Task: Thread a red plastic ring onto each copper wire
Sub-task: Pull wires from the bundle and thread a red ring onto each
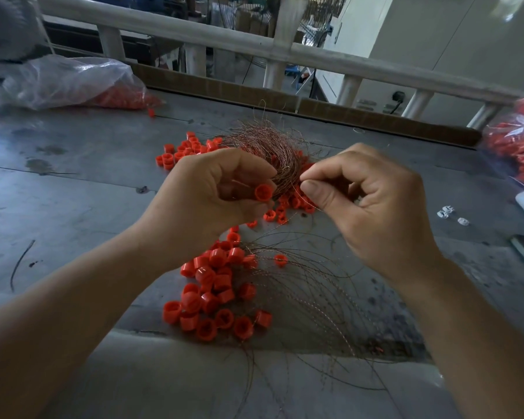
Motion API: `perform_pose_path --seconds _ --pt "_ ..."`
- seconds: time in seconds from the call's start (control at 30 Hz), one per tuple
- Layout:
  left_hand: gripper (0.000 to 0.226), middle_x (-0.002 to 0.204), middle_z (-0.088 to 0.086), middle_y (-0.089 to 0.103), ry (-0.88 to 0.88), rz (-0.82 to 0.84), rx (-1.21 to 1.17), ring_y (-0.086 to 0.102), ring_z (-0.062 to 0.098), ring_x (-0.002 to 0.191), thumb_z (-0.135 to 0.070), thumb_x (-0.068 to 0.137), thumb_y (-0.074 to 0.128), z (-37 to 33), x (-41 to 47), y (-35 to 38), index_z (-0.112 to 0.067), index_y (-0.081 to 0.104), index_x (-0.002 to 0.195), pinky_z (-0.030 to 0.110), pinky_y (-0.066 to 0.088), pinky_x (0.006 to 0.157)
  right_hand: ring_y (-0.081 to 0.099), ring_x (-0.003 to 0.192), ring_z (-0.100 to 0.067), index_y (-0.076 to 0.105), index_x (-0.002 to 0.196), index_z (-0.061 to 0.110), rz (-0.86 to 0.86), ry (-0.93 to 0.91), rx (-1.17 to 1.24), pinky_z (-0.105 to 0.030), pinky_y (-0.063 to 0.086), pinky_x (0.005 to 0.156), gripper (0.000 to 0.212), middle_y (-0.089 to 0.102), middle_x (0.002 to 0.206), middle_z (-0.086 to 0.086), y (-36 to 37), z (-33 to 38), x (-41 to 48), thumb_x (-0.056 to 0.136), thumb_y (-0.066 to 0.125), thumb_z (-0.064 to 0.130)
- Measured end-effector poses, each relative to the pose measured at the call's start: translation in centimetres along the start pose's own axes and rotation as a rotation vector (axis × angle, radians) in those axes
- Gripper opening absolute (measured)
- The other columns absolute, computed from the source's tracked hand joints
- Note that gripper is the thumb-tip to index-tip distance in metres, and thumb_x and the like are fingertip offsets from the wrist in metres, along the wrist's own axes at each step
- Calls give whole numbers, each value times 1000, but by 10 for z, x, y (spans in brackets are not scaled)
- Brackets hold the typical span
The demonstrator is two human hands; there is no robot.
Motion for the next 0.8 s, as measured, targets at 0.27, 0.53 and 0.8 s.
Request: perform_pose_path --seconds 0.27,0.53,0.8 --pt "24 81 0 72 -6 31 -47 70 19 70 -21 54 69 -2 -2 5 -24 67 78 18 55 65 48 64 5 69 77 8 66 -8 17 -5 36 60 2 54 71 9 12 7 -6 76 68 9" --pt "27 86 -1 72 3 71 -93 70 15 73 -23 57 67 -4 -4 5 -24 67 84 17 54 67 48 64 4 69 77 9 69 24 7 -5 36 60 3 53 70 9 9 6 -6 77 67 11" --pt "33 75 -7 68 27 10 -2 68 17 69 -44 46 74 -1 -2 2 -28 63 72 27 57 66 53 64 -4 70 77 12 119 118 101 -8 38 59 7 59 68 7 15 10 -9 77 65 17"
Point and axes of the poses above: each hand's wrist, its own x-axis towards the middle knuckle, its own y-axis out of the palm, z = x × y, the point moved 3 cm from there along x, towards the middle knuckle
